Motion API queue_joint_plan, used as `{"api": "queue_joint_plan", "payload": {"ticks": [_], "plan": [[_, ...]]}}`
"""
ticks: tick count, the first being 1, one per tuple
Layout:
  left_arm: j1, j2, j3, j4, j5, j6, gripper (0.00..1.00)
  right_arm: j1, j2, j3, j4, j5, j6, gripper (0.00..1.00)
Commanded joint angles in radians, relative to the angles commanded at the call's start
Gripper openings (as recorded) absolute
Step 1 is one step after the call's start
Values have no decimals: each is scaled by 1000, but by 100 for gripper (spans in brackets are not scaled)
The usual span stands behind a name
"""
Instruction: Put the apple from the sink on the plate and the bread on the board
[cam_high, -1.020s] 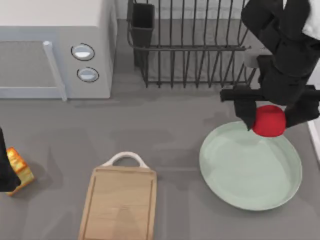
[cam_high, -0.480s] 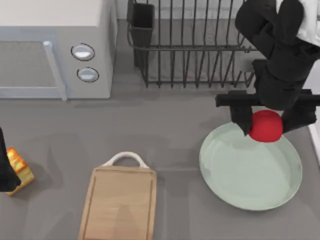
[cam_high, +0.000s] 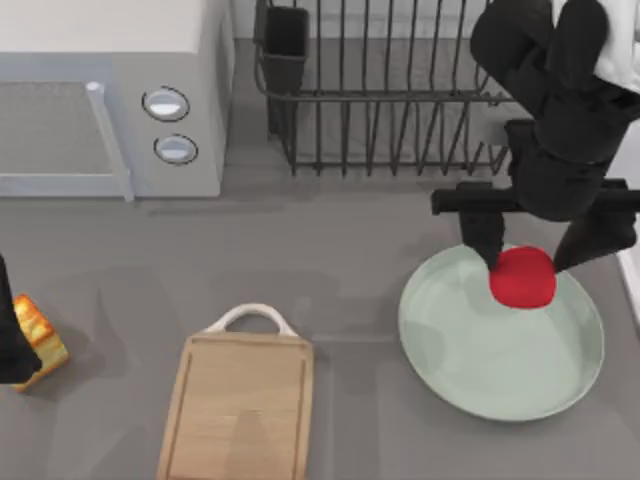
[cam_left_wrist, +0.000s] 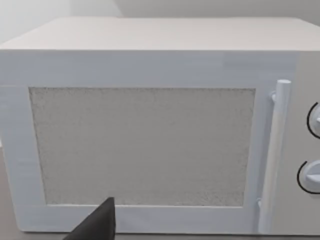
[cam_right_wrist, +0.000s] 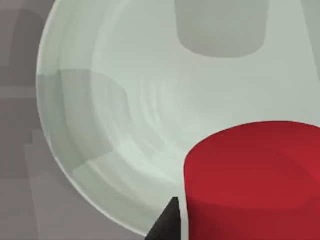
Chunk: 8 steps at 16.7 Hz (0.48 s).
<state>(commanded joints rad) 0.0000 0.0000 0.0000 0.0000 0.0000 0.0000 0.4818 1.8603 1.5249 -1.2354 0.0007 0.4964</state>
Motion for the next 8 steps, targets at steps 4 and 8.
{"api": "queue_joint_plan", "payload": {"ticks": [4,8], "plan": [[0,0,0,0,0,0,100,0,0,0,0,0,0,100],[0,0,0,0,0,0,100,0,0,0,0,0,0,100]]}}
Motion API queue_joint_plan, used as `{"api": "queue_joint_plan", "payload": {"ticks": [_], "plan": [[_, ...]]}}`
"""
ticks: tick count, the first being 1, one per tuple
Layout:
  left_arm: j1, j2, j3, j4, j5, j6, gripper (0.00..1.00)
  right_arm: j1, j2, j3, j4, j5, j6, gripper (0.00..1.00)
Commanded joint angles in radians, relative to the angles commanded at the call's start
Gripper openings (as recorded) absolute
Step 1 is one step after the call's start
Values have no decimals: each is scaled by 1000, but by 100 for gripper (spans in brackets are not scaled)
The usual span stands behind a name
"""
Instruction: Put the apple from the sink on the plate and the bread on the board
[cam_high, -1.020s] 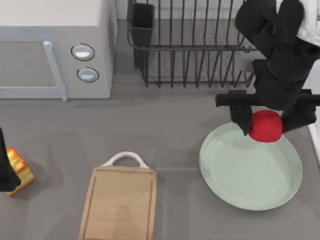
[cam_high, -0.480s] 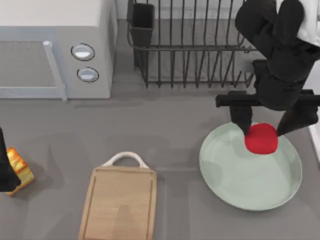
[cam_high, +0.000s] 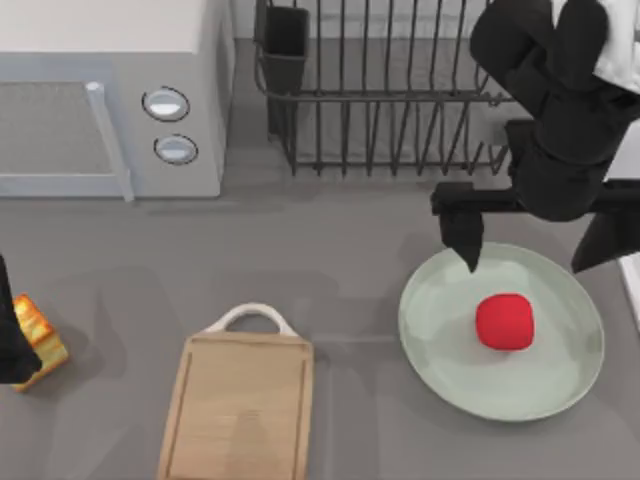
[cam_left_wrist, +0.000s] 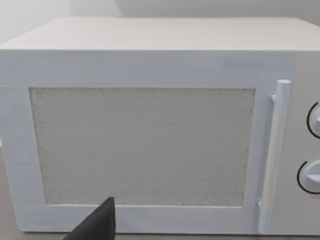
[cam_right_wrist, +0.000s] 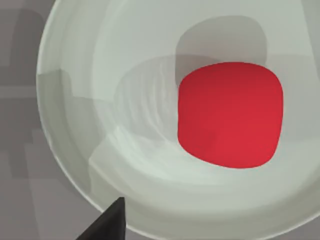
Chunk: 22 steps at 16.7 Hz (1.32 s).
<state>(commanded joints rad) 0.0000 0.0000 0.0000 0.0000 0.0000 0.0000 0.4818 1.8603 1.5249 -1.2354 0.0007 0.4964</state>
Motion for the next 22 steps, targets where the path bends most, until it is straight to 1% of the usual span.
{"api": "queue_joint_plan", "payload": {"ticks": [6,10,15,22], "plan": [[0,0,0,0,0,0,100,-4,-9,-7,6,0,-3,100],[0,0,0,0,0,0,100,-40,-149,-118,99,0,-40,100],[0,0,0,0,0,0,100,-132,-525,-419,337,0,-135,100],[0,0,0,0,0,0,100,-305,-1230,-974,781,0,-314,100]]}}
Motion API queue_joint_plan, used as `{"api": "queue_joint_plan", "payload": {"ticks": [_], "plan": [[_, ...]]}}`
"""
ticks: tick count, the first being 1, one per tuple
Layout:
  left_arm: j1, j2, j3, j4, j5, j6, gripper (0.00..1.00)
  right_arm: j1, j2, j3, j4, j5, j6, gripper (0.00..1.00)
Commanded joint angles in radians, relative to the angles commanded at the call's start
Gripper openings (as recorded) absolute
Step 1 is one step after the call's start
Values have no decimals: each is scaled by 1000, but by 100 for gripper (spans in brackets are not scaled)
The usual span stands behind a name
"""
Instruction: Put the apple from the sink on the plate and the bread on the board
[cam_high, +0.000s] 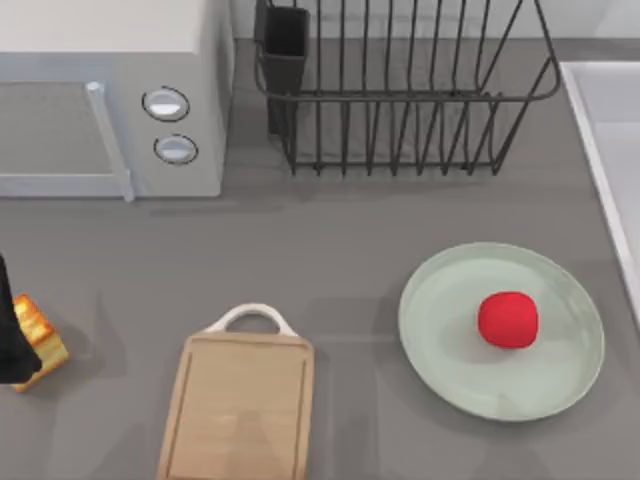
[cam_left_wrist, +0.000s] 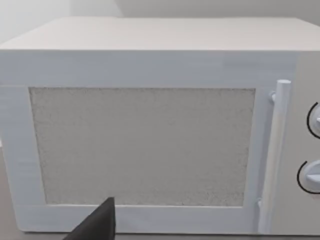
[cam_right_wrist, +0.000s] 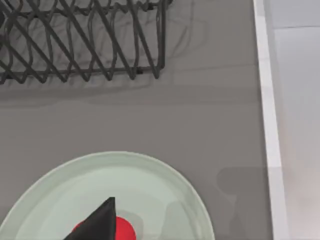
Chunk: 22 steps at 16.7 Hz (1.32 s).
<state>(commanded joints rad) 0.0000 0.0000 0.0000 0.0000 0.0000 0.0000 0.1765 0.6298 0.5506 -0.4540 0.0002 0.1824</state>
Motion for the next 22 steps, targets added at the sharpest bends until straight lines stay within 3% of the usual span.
{"api": "queue_joint_plan", "payload": {"ticks": [5,9,17,22], "plan": [[0,0,0,0,0,0,100,-113,-430,-366,291,0,-117,100],[0,0,0,0,0,0,100,-168,-606,-527,432,0,-174,100],[1,11,11,-9,-1,8,100,-176,-630,-551,454,0,-182,100],[3,225,184,-156,-3,141,100,-176,-630,-551,454,0,-182,100]]}}
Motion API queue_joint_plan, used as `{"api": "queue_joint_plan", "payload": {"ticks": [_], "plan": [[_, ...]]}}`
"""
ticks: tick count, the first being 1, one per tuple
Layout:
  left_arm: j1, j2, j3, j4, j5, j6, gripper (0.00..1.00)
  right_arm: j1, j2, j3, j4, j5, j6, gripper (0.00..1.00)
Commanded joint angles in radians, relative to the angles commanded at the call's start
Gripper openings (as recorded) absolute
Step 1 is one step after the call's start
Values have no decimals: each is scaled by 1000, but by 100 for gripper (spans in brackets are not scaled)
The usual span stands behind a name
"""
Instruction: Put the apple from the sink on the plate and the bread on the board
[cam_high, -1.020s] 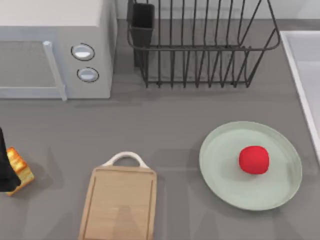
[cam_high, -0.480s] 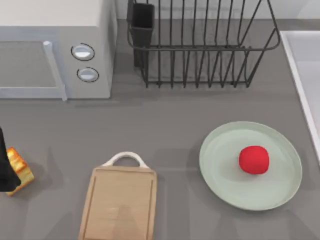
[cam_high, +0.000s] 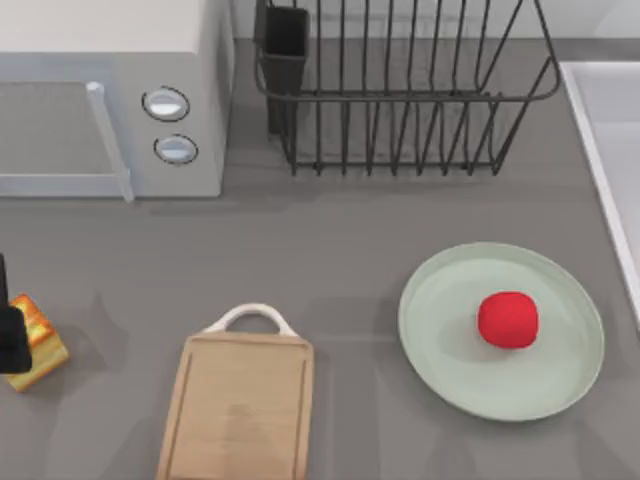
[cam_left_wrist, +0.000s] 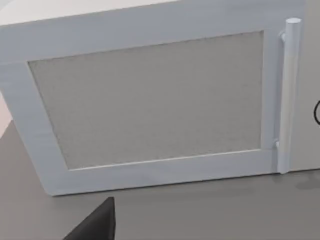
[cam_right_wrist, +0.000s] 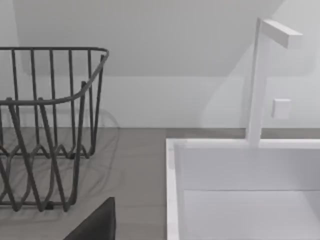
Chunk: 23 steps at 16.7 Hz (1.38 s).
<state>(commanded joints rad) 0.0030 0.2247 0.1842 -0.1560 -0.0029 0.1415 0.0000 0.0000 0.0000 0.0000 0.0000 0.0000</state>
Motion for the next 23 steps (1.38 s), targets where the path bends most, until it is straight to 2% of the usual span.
{"api": "queue_joint_plan", "payload": {"ticks": [10,13,18,23], "plan": [[-1,967,565,-548,6,456,100,0,0,0,0,0,0,100],[0,1194,714,-684,7,574,100,0,0,0,0,0,0,100],[1,1418,881,-817,4,697,100,0,0,0,0,0,0,100],[1,1443,900,-830,3,711,100,0,0,0,0,0,0,100]]}}
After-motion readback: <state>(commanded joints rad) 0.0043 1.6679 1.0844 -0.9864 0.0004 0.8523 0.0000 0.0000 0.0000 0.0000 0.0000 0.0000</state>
